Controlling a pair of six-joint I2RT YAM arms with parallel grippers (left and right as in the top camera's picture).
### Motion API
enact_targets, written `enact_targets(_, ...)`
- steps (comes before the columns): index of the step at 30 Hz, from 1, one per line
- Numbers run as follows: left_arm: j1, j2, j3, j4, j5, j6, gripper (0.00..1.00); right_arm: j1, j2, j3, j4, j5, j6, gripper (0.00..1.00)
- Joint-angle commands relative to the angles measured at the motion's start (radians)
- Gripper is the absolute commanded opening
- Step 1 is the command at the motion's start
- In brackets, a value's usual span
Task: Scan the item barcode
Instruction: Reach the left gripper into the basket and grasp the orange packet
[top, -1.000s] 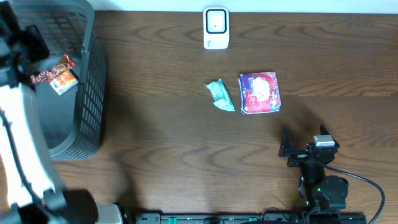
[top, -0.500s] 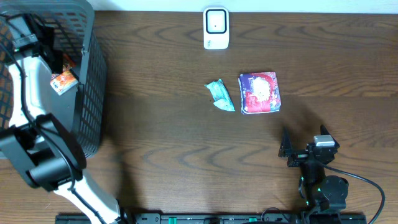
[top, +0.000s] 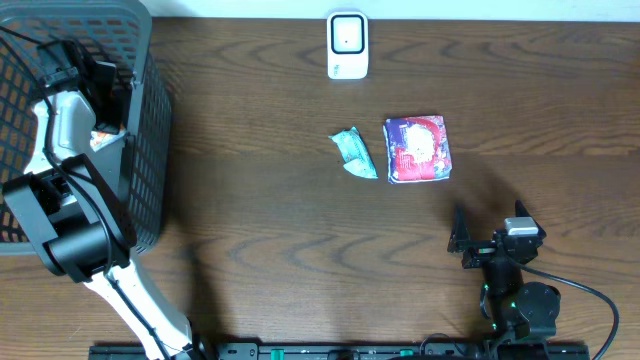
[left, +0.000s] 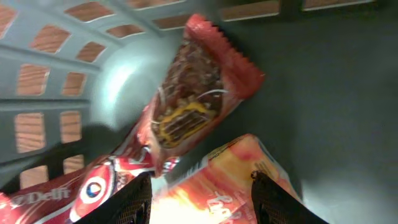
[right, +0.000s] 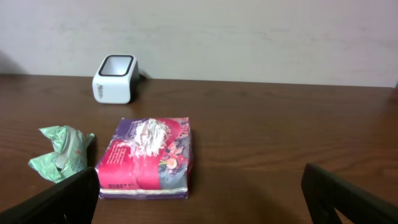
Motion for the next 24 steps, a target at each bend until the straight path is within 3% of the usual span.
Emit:
enact_targets(1,0.003,0.017,-0.001,-0.026,0.069,0.014,0.52,-0.001,-0.006,-0.001,-0.004,0.001,-0.014,0.99)
enact_targets(9,0.003,-0.006,0.005,-0.027,0.066,0.012,0.53,-0.001,-0.005,-0.001,-0.004,0.001,-0.014,0.99)
enact_targets(21,0.003,-0.123,0.019,-0.017,0.155,-0.251,0.52,-0.001,-0.006,-0.001,-0.004,0.001,-0.014,0.99)
enact_targets(24,0.003,-0.129,0.019,-0.074,0.167,-0.236,0.52,-0.001,-0.006,-0.001,-0.004,0.002,-0.014,0.99)
